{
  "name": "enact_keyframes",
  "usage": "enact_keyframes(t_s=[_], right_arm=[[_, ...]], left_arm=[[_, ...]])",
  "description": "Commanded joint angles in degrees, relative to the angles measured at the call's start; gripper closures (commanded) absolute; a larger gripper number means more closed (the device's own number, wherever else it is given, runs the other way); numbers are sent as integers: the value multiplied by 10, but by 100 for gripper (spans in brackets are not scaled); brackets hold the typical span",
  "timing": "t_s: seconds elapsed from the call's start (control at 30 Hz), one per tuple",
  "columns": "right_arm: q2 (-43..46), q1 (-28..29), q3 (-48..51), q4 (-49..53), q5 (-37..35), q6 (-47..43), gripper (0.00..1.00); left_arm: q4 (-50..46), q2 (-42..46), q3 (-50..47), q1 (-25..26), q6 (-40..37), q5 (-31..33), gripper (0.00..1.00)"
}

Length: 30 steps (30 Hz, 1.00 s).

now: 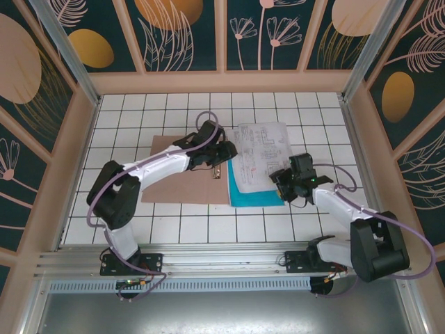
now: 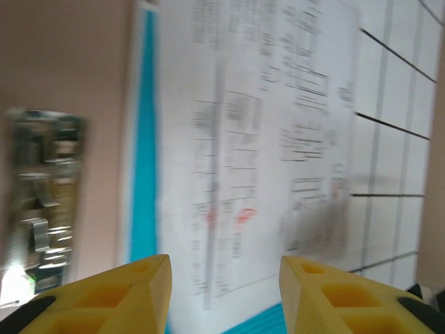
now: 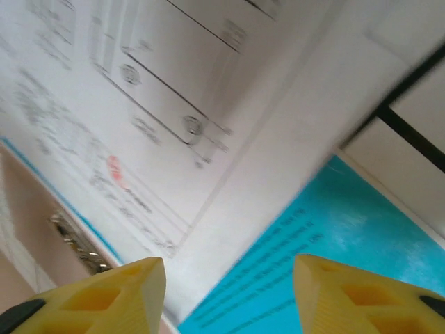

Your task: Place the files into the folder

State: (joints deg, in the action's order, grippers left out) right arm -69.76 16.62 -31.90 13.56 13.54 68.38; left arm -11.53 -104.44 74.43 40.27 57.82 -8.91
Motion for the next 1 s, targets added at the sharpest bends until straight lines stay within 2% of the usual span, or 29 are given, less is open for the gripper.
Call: enact_keyframes(t_s=[0.0, 0.17, 0.3, 0.6, 0.97], right_arm=[[3, -44, -13, 1, 2, -52, 50], [-46, -118, -37, -35, 34, -121, 53], [-101, -146, -79, -40, 46, -162, 54], [-176, -158, -112, -59, 47, -171, 56], [-210, -159, -98, -53, 28, -166, 56]], left_arm=[[47, -46, 38, 9, 10, -56, 56], [47, -108, 96, 14, -9, -80, 58], [44, -142, 113, 13, -24, -88, 58], [46, -156, 97, 13, -28, -77, 58], [56, -162, 69, 14, -31, -78, 56]])
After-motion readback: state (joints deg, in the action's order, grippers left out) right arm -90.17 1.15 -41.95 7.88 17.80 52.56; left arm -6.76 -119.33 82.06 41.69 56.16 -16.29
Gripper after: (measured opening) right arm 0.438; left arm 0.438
